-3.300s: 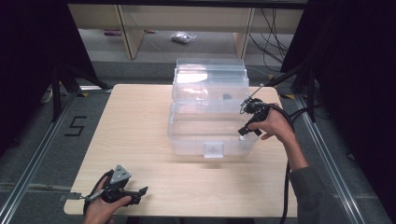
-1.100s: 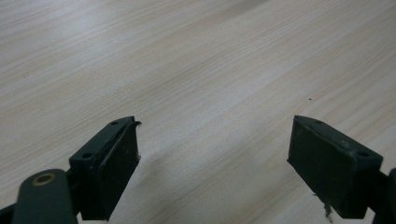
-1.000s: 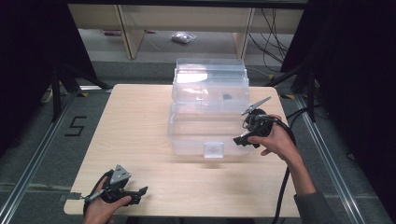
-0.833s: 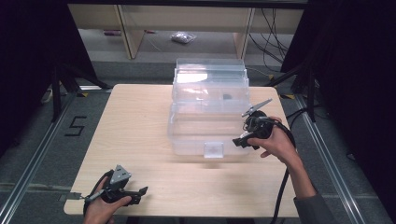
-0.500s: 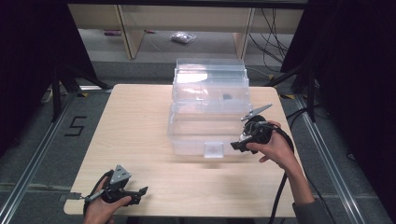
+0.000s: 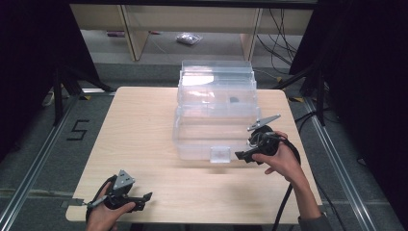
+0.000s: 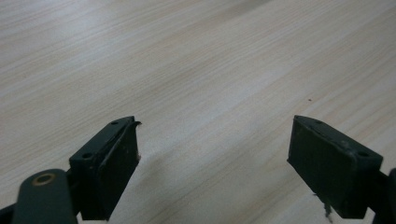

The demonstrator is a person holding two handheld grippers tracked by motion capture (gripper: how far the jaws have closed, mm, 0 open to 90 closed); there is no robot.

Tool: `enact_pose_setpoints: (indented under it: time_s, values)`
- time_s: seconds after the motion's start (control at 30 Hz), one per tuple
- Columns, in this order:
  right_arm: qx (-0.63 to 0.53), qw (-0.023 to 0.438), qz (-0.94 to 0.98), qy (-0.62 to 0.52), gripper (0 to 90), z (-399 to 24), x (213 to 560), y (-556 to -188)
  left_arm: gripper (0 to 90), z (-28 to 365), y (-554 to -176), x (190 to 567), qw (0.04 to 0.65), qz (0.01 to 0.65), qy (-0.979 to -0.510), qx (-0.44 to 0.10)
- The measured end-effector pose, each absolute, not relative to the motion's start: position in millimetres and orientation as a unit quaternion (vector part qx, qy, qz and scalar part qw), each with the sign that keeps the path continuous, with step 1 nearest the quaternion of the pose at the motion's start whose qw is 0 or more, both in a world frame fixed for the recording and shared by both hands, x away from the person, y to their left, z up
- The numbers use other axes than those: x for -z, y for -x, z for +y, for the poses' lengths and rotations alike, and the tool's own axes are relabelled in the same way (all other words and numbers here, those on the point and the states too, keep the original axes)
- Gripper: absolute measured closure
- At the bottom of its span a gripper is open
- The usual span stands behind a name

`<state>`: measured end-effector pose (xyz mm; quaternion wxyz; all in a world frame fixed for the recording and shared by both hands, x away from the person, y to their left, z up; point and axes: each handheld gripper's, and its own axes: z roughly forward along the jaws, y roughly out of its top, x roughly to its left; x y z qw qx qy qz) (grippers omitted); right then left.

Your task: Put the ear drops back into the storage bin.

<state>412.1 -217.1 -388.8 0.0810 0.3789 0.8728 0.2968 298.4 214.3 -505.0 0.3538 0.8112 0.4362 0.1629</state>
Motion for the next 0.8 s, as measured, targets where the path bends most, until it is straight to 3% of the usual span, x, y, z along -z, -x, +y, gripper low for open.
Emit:
enact_pose_setpoints:
  time_s: [0.8]
  values:
    - [-0.312,0.083,0.884,-0.338,21.9,-209,405,-378,15.5,213,-297,503,0.361,0.428,-0.813,-0.161]
